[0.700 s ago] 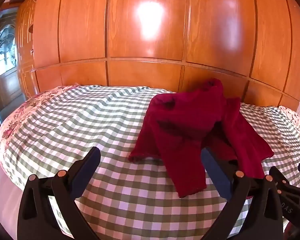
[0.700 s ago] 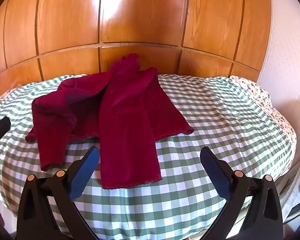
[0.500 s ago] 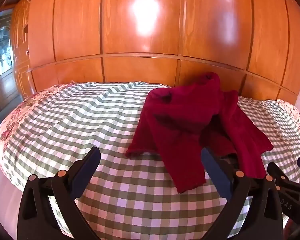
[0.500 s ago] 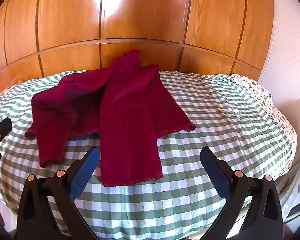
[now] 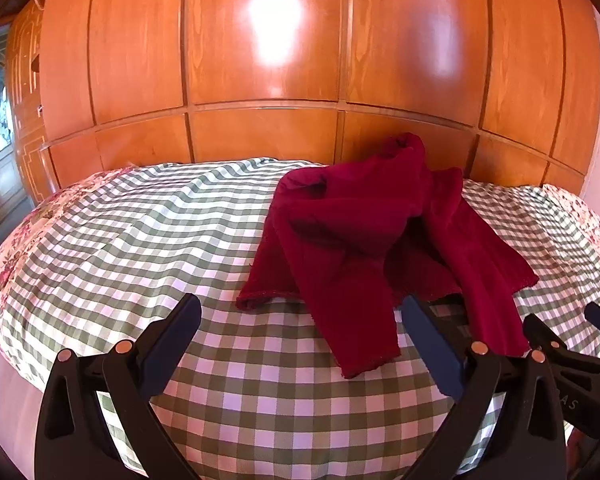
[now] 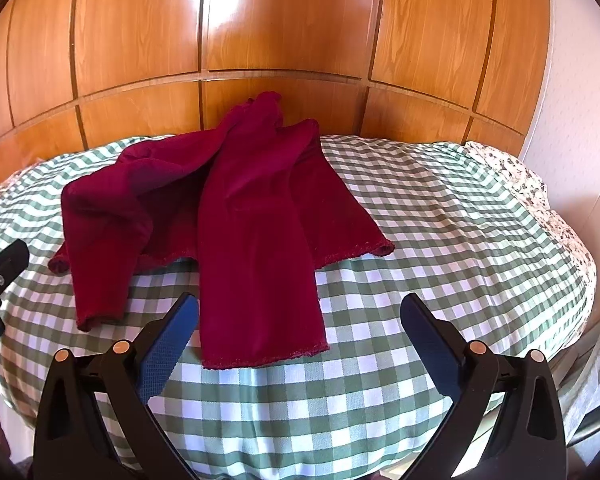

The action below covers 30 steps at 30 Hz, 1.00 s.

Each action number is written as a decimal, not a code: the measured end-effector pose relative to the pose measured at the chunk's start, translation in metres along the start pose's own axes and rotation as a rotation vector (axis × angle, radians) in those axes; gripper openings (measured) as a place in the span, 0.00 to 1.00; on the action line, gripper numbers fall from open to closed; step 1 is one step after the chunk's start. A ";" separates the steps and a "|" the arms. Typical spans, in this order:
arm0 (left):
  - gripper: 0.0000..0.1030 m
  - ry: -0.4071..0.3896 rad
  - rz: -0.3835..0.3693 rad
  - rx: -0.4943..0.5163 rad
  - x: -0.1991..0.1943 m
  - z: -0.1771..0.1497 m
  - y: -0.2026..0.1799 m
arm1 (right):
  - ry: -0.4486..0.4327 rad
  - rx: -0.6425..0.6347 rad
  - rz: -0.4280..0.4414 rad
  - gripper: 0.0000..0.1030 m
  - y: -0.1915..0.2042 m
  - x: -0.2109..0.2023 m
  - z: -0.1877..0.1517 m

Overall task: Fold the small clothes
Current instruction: 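Move both grippers toward the crumpled dark red top on the bed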

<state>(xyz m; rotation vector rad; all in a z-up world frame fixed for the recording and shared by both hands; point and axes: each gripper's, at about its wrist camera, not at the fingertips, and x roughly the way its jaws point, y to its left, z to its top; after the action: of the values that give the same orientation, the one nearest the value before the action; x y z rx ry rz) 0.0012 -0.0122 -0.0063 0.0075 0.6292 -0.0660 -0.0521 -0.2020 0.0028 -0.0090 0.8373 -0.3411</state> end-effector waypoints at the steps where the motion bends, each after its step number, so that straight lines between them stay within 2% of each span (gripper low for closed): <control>1: 0.97 -0.003 -0.002 0.005 0.000 -0.001 -0.001 | -0.001 -0.002 0.000 0.97 0.000 0.000 0.000; 30: 0.97 0.018 -0.047 0.051 0.002 -0.006 -0.009 | 0.010 -0.007 0.002 0.97 0.004 0.004 -0.003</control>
<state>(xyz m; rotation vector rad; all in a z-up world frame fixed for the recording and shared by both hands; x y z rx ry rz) -0.0011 -0.0210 -0.0126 0.0424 0.6458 -0.1273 -0.0503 -0.1990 -0.0024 -0.0133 0.8481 -0.3362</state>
